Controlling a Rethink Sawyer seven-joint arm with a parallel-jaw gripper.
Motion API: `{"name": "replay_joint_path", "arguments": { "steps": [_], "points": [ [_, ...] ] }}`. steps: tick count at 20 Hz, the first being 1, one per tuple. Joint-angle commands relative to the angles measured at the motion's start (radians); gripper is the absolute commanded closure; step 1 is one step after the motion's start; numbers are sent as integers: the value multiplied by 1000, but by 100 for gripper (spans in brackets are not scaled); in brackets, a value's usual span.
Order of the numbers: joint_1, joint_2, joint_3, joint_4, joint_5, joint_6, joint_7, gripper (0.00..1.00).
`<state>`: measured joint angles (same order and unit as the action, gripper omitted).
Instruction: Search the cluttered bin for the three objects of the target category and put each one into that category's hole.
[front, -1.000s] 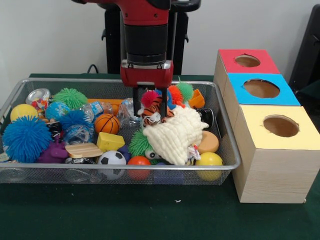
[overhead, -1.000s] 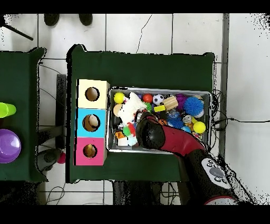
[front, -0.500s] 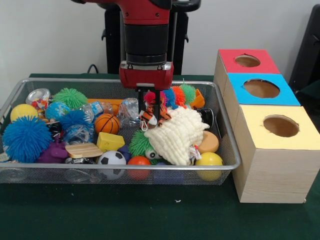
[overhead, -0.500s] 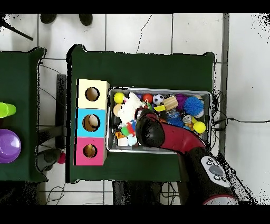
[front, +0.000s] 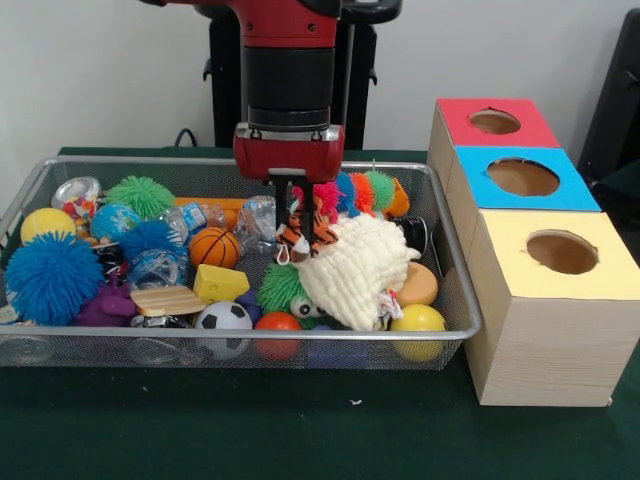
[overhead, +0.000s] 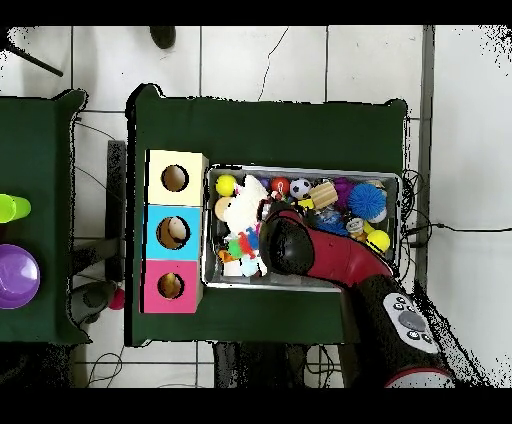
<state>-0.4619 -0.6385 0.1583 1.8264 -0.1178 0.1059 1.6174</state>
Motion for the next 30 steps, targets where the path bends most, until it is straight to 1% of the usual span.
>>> {"name": "replay_joint_path", "arguments": {
  "steps": [1,3,4,5,8,10,13,16,19,21,24,26,28,30],
  "points": [
    [-35,-14,92,-23,33,47,136,100],
    [-67,-17,156,40,150,147,217,100],
    [-69,-21,164,61,193,153,261,100],
    [-74,-25,179,81,238,181,292,100],
    [-84,-48,213,149,365,245,354,100],
    [-77,-60,213,176,419,267,362,100],
    [-53,-71,186,184,456,303,328,100],
    [-18,-86,146,178,484,336,323,100],
    [26,-113,89,146,488,428,333,100],
    [41,-130,74,144,504,491,356,100],
    [56,-155,54,164,522,604,386,100],
    [65,-155,45,186,523,578,359,100],
    [80,-158,45,208,539,551,353,100],
    [113,-175,29,208,554,564,382,100]
  ]
}}
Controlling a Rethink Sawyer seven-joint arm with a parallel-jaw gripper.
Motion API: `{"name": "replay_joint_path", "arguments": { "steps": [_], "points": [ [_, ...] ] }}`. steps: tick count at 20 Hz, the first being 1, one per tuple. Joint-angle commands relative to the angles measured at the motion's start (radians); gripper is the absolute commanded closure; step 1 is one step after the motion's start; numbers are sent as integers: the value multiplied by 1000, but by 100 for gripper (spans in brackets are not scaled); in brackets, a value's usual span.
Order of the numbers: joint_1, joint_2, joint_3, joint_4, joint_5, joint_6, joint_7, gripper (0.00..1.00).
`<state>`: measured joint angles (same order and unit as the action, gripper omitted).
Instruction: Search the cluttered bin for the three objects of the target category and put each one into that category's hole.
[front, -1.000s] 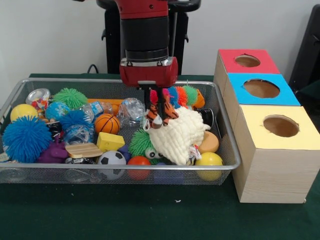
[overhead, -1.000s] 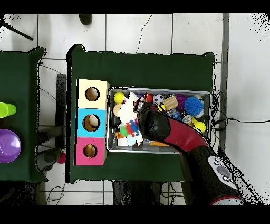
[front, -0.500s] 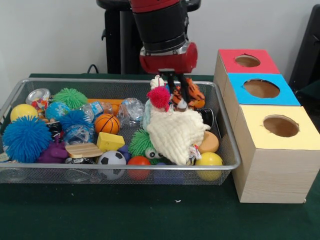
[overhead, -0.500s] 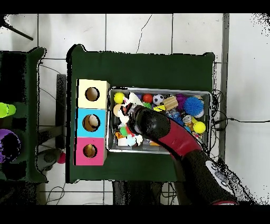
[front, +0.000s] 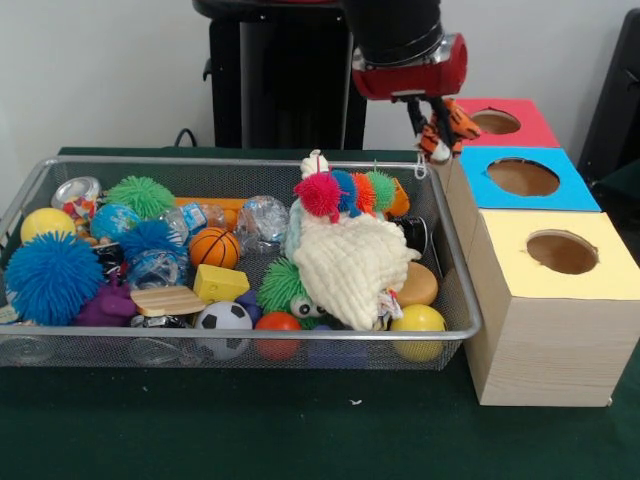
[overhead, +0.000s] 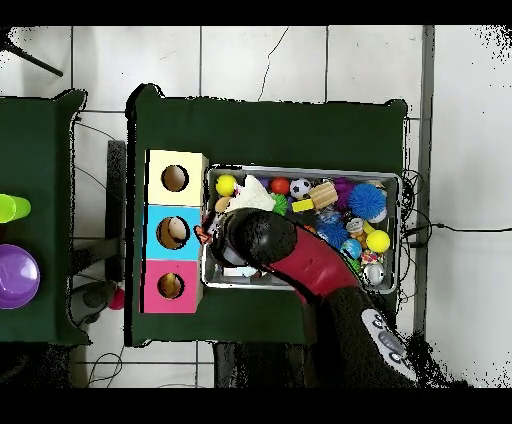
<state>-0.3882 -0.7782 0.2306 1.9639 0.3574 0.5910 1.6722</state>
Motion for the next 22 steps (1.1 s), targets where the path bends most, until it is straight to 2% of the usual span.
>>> {"name": "replay_joint_path", "arguments": {
  "steps": [1,5,8,14,22],
  "points": [
    [56,-50,-53,67,82,104,342,100],
    [108,-127,-88,65,81,213,384,100],
    [129,-156,-93,72,87,268,395,100],
    [151,-142,-105,131,115,193,368,100],
    [171,-118,-105,149,131,171,359,100]
  ]
}}
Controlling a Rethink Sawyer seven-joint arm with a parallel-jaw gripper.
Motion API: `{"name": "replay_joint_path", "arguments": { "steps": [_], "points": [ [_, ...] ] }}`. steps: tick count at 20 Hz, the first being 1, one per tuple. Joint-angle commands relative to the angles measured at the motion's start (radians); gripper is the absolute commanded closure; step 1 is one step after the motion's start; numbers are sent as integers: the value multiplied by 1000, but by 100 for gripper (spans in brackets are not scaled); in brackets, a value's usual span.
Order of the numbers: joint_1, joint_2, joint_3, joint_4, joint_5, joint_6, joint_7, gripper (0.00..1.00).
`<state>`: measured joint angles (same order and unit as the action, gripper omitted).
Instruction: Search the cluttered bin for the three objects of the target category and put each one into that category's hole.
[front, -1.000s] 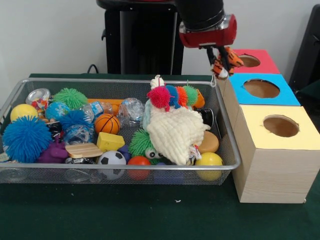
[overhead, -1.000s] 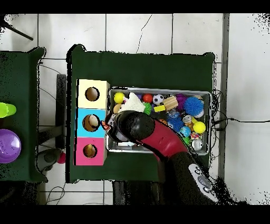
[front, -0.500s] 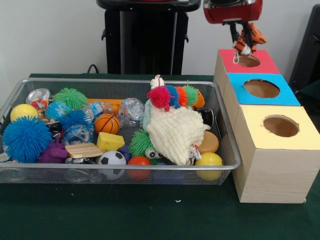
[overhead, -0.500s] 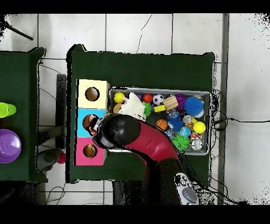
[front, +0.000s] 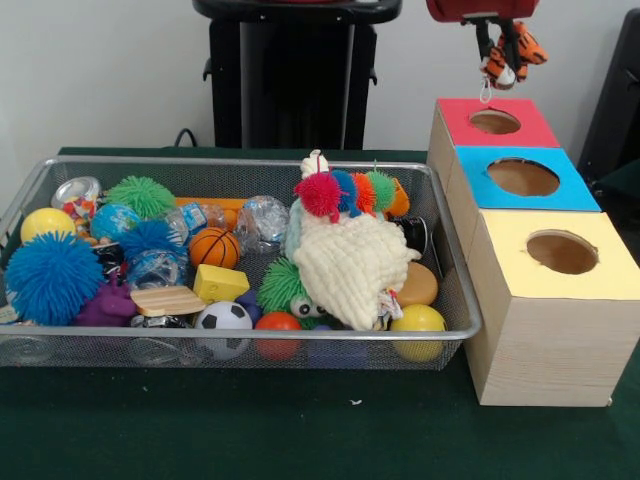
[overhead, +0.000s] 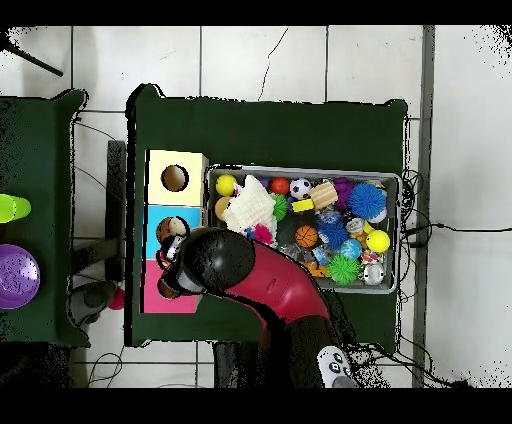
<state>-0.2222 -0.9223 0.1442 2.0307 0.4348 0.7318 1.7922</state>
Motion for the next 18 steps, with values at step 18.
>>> {"name": "replay_joint_path", "arguments": {
  "steps": [18],
  "points": [
    [40,139,-36,84,6,-217,185,100]
  ]
}}
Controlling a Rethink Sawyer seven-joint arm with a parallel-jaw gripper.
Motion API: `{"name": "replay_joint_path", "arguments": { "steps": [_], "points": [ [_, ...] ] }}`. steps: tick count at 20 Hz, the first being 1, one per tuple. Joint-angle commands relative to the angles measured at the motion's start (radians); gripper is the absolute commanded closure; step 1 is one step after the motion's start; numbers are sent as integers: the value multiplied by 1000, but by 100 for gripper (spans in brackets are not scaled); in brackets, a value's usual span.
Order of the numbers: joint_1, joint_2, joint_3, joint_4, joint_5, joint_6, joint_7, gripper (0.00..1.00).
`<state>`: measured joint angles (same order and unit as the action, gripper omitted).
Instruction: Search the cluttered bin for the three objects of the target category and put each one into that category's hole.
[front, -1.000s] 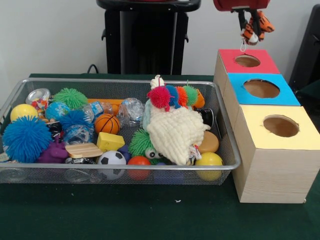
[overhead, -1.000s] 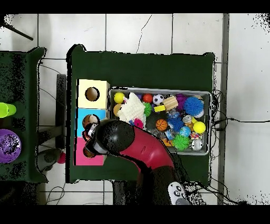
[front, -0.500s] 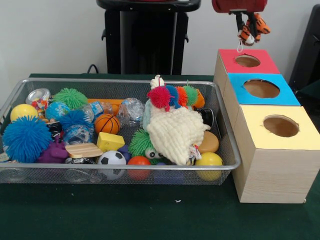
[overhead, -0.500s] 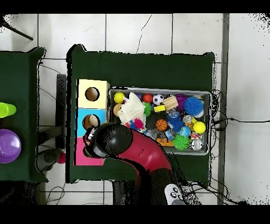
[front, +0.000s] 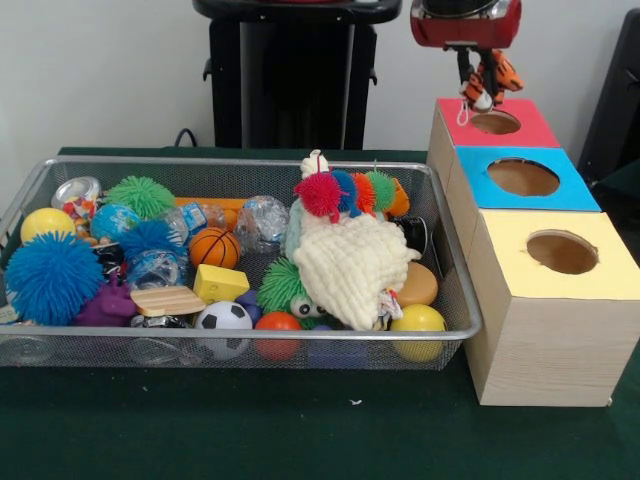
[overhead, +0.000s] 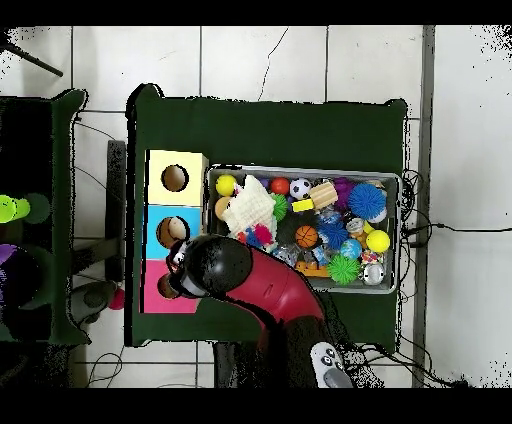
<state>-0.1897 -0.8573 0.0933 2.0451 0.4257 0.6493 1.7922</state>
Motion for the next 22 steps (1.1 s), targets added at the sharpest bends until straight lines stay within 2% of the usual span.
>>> {"name": "replay_joint_path", "arguments": {
  "steps": [1,6,11,17,22],
  "points": [
    [7,79,19,71,17,-145,185,100],
    [21,88,42,77,54,-145,212,100],
    [22,119,71,88,83,-187,212,100],
    [26,87,108,123,169,-169,236,100],
    [60,76,109,131,200,-175,231,100]
  ]
}}
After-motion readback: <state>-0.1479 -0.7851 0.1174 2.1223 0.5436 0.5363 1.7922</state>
